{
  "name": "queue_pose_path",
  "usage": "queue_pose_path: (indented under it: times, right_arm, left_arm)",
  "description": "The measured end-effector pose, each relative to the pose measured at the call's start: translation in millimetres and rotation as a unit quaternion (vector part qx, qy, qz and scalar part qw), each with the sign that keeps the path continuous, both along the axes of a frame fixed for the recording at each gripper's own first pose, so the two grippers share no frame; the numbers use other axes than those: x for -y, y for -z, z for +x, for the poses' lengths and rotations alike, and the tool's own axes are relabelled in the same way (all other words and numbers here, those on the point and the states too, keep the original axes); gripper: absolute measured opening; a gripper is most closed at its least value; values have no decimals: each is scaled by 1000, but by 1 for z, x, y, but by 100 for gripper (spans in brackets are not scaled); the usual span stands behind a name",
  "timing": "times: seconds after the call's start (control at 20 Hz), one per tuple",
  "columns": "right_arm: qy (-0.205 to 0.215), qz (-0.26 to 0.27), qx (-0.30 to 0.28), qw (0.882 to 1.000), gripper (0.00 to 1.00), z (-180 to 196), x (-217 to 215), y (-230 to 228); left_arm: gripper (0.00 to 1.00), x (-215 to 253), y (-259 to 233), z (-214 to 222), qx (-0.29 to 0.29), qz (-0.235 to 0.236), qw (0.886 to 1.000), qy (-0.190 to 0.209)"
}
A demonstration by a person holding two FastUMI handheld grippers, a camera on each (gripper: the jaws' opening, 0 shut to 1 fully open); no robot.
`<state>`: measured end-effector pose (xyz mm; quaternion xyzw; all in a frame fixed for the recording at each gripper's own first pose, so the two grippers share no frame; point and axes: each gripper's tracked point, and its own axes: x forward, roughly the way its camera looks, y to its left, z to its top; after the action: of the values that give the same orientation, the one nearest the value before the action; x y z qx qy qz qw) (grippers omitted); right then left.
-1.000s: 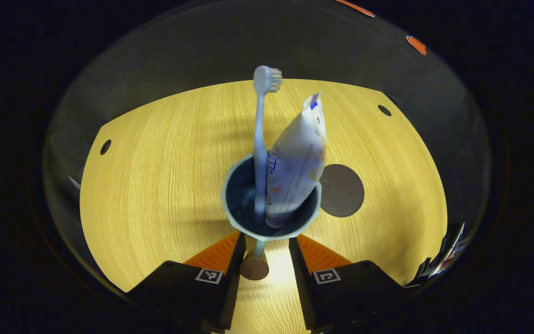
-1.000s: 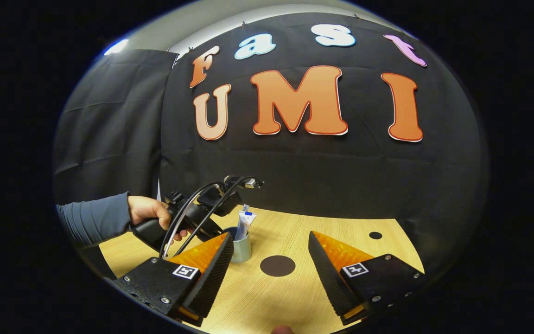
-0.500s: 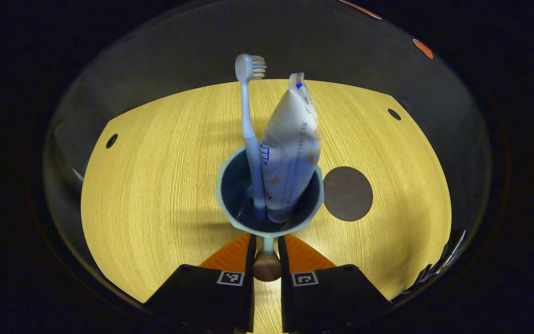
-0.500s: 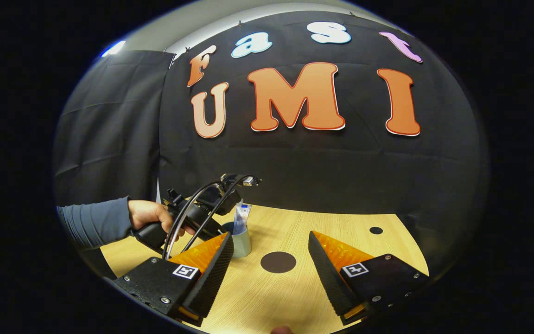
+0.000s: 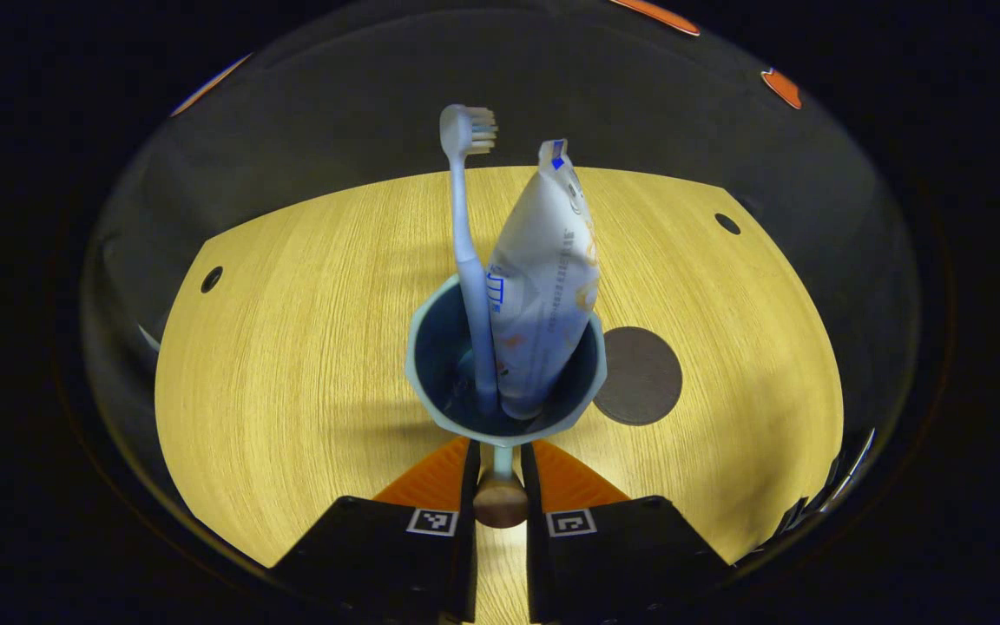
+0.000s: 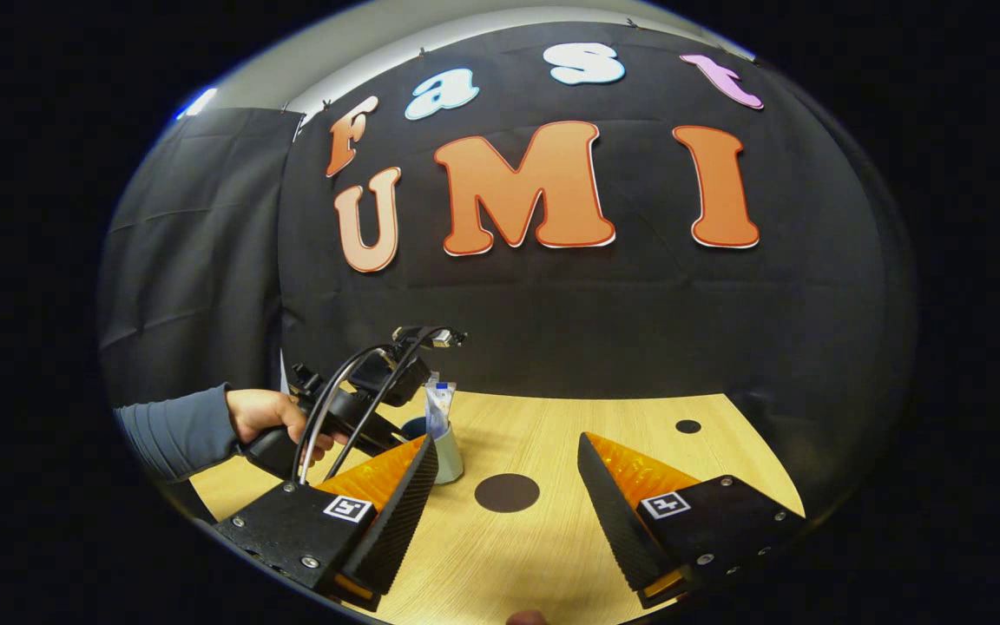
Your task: Put the toothbrush and toothpaste on the desktop into the cup, then pick up the cup and place it on the coaster on the desktop.
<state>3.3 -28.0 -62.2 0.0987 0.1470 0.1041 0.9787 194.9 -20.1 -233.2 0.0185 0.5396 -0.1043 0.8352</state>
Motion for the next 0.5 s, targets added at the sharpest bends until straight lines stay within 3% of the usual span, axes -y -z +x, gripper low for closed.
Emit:
queue_pose_path:
  times: [0.5]
  right_arm:
    - [26, -11, 7, 1000, 96, -18, 27, 1]
  left_arm:
    - [23, -5, 6, 5, 11, -15, 999, 44]
